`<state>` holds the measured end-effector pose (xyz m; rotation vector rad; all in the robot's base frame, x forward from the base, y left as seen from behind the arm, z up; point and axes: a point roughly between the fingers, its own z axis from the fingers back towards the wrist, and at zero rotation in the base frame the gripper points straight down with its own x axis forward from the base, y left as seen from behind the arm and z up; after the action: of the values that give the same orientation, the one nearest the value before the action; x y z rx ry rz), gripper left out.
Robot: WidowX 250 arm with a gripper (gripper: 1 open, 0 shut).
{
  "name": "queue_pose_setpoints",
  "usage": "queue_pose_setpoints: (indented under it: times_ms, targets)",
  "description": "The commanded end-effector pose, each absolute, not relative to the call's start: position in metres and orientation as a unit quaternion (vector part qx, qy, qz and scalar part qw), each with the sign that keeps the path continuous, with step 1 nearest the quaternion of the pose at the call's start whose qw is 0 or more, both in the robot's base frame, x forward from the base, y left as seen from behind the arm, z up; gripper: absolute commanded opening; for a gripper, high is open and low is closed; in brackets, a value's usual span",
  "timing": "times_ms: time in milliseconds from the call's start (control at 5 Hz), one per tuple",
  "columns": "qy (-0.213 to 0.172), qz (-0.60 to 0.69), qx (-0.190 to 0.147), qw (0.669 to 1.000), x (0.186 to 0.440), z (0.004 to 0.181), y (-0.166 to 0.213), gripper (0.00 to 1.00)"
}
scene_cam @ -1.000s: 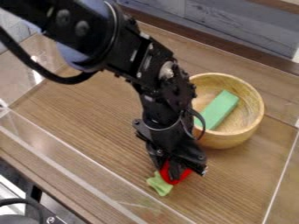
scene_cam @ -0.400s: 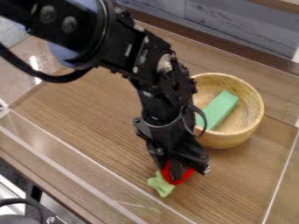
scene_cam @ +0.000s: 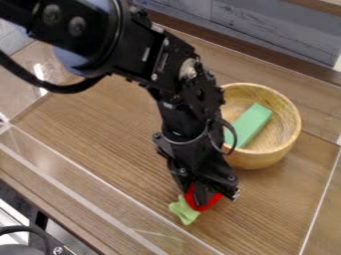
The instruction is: Move the red object to the right side of the table
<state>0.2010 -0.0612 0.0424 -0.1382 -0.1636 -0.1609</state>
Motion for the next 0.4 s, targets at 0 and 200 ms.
queue_pose_setpoints:
  times_ms: [0, 200]
  targets:
    - [-0.113, -0.083, -0.075, 0.987, 0.2141, 0.0571, -0.0617, 0.00]
    - [-0.117, -0.078, -0.079, 0.987, 0.2148, 0.0669, -0.0658, 0.00]
